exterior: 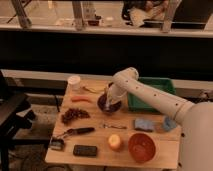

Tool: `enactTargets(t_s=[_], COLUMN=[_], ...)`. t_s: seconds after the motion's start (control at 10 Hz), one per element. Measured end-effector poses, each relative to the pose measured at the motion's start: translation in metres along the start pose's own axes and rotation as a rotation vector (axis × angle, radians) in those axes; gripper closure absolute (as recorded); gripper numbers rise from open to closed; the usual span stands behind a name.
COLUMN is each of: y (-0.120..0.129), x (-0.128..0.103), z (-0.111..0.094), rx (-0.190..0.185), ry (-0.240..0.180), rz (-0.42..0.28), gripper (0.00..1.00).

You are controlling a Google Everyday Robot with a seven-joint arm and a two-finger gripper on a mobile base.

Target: Wipe purple bowl with towel

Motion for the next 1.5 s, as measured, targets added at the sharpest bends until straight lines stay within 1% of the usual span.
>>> enactTargets(t_s=[0.1,0.3,0.5,0.6,0.7,0.8,0.9,1.1,1.3,1.4,1.5], y=[-0.006,-0.006,0.001,0.012,0.022,0.033,0.044,0.049,0.038,0.033,0.025], x=[-0.012,-0.029,-0.042,-0.046,-0.045,-0.038,-0.026,-0.011,0.000,0.001,-0.002], z=[-0.002,-0.011,-0.018,-0.022,-0.025,-0.028,-0.030,-0.031,-0.028,-0.029,-0.032], rx=[0.010,0.025,0.022,0.011,0.006,-0.001,-0.006,0.002,0.044,0.063,0.086], ry=[-0.016,-0.042,-0.057,-0.061,-0.060,-0.054,-0.039,-0.006,0.025,0.031,0.032], rz=[-0.022,-0.043,-0.051,-0.042,-0.026,-0.007,0.018,0.039,0.033,0.028,0.017], gripper=[1.00,1.00,1.00,1.00,1.00,1.00,1.00,1.00,1.00,1.00,1.00])
